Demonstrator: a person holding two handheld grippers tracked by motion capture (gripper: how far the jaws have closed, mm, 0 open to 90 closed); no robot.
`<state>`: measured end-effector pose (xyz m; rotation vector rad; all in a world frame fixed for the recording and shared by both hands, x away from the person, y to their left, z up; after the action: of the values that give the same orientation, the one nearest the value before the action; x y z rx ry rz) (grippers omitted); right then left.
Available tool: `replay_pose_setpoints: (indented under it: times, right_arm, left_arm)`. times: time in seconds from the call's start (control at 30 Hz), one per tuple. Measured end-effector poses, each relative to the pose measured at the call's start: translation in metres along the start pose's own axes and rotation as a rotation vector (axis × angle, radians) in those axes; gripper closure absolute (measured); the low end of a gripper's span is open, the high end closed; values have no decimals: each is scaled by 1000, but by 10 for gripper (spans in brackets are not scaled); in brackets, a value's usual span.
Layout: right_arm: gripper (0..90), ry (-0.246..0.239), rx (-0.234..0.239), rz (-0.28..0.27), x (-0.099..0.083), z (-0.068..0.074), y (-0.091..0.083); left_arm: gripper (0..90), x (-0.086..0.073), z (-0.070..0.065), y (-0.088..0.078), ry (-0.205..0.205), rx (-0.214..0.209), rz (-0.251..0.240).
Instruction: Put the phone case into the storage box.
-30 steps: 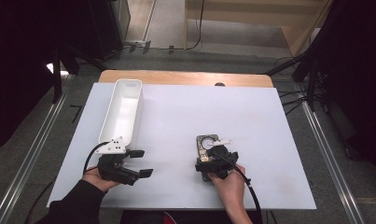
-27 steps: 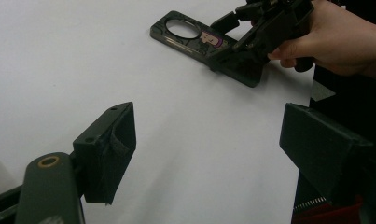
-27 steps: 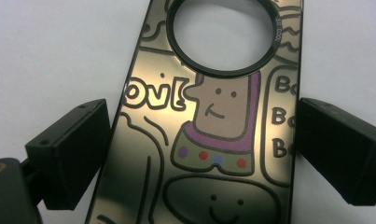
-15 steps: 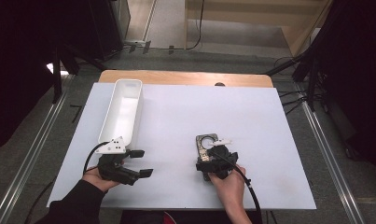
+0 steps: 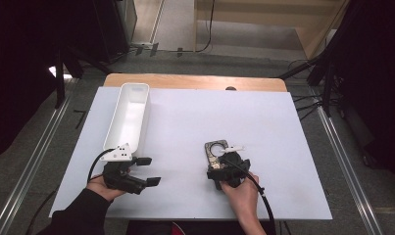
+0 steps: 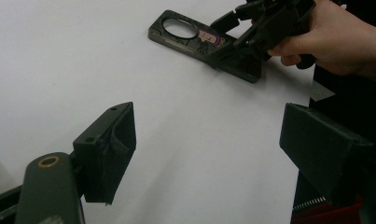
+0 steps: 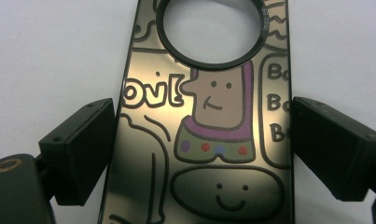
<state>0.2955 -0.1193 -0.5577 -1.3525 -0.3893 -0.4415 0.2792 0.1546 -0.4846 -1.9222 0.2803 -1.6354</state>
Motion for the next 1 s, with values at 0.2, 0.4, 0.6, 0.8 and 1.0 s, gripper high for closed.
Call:
replay_pose_setpoints:
  times: [0.2,0.4,0.6,0.8,1.0]
  right_arm:
    - [98,19,35,13,2,-2,-2]
    - [99,21,63,38,5,-2,-3]
    - [99,23,110,47,10,-1,-10]
    - [99,40,195,59,20,0,-22]
    - [99,31,246,71,31,-1,-31]
  left_arm:
    - [183,0,0,0,-2,-2,0]
    - [183,0,0,0,-4,-3,0]
    - [183,0,0,0,-9,-6,-1]
    - [183,1,-1,1,-15,-15,-1]
    - [183,2,-2,2,-28,-28,-3]
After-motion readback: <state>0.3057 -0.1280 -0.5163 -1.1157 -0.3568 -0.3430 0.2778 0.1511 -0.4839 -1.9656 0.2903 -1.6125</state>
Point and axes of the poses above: each handheld gripper's, and its own axes: y roughly forward along the jaws, x roughly out of its top, z roughly to its left, the point moved 6 cm from there along y, roughly forward along the jaws, and after that the axes turned 14 degrees about y, right-handed, at the moved point
